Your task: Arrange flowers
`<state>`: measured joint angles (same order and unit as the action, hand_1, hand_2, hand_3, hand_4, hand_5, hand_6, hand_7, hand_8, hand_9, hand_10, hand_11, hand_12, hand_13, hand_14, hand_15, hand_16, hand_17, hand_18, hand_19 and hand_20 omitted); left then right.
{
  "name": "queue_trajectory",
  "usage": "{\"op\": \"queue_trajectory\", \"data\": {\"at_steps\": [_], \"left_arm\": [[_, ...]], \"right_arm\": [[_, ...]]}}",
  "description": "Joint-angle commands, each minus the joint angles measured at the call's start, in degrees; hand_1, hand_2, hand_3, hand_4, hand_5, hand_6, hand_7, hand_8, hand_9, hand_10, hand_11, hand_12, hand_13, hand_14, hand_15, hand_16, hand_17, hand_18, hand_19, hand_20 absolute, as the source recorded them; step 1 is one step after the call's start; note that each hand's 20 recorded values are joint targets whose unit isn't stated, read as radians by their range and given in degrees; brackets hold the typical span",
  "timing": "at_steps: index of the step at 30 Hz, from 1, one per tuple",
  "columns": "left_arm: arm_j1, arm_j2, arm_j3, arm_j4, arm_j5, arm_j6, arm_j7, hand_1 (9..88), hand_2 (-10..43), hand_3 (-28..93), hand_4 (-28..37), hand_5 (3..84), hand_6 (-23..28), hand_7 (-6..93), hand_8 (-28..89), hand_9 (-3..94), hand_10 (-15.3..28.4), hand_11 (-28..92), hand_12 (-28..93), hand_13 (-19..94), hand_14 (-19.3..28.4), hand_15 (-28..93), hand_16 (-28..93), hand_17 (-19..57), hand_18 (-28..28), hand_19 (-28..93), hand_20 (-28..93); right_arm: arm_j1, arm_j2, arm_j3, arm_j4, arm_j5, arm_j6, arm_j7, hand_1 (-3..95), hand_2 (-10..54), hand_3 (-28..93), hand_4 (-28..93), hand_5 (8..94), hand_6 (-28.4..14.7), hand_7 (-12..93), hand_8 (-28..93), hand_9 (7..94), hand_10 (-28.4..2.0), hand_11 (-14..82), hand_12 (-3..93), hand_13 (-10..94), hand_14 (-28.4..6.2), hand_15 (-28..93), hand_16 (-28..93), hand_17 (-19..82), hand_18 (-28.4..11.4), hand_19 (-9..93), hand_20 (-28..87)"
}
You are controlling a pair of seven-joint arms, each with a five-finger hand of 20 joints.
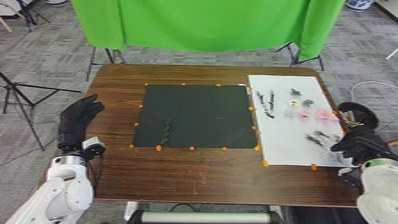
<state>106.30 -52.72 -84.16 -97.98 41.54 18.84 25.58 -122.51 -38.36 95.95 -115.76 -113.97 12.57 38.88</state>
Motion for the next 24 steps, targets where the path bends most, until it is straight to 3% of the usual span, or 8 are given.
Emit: {"op": "queue_trajectory", "data": {"at_steps": [1,5,9,12,14,24], "left_arm": [[-0.5,-0.55,0.64,0.51,-0.28,-0.56,-0.72,22.5,4.0,73,-28.3,52.2,1.8,20.2,-7,50.3,13.2,25,18,40,16.8,24,2,9.0,13.4,14,20],[-0.67,-0.67,0.99,0.59,-0.3,-0.62,-0.79,22.6,4.1,73,-28.3,52.3,1.8,20.2,-7,50.4,13.3,25,18,40,16.8,24,2,8.9,13.4,15,20],[-0.67,-0.6,0.81,0.56,-0.1,-0.79,-1.22,22.5,4.1,73,-28.3,52.2,1.8,20.1,-7,50.3,13.3,25,18,40,16.8,24,2,8.9,13.5,15,20],[-0.65,-0.52,0.78,0.54,-0.08,-0.86,-1.27,22.4,4.0,73,-28.3,52.2,1.9,20.0,-7,50.3,13.3,25,18,40,16.8,24,2,8.8,13.5,15,20],[-0.77,-0.6,0.78,0.57,-0.02,-0.96,-1.34,22.3,4.0,74,-28.3,52.2,1.9,20.0,-7,50.3,13.3,25,18,40,16.8,24,2,8.8,13.5,15,20],[-1.31,-0.74,1.13,0.78,0.19,-1.29,-1.6,22.4,3.7,74,-28.3,52.1,1.9,20.0,-7,50.2,13.3,25,18,40,16.9,24,2,8.8,13.5,15,20]], "right_arm": [[0.52,0.65,0.26,-0.02,-0.8,2.78,-0.52,59.7,-7.5,54,-15,82.9,-3.5,20,16,93.7,-12.7,29.9,20.1,94,-3.2,59,24,72,-9.4,93,37],[0.47,0.51,0.45,-0.3,-0.23,2.5,-1.03,59.4,-8.0,56,-13,83.3,-3.7,21,17,93.7,-12.2,31.2,19.7,94,-3.0,59,23,73,-9.2,93,38],[0.55,0.49,0.61,-0.19,-1.61,-0.78,-0.44,48.7,-9.4,59,-9,81.3,-4.2,20,15,93.4,-12.9,26.4,20.3,94,-2.8,58,24,72,-8.6,93,38],[1.78,0.68,-0.71,0.32,-4.39,-2.55,1.22,35.1,-9.5,63,-10,76.4,-4.5,20,-6,90.2,-14.5,21.1,20.2,94,-3.3,54,26,71,-7.8,93,36],[2.79,0.77,-1.52,0.78,-5.27,-3.8,1.88,32.3,-9.5,62,-10,75.0,-5.2,18,-8,88.7,-15.5,19.5,19.5,94,-3.5,53,27,70,-7.5,93,36],[4.98,0.7,-5.47,2.89,-4.25,-3.66,2.01,36.1,-9.5,60,-10,75.3,-5.7,17,-7,88.9,-15.5,18.7,18.8,94,-3.7,53,27,71,-7.4,93,35]]}}
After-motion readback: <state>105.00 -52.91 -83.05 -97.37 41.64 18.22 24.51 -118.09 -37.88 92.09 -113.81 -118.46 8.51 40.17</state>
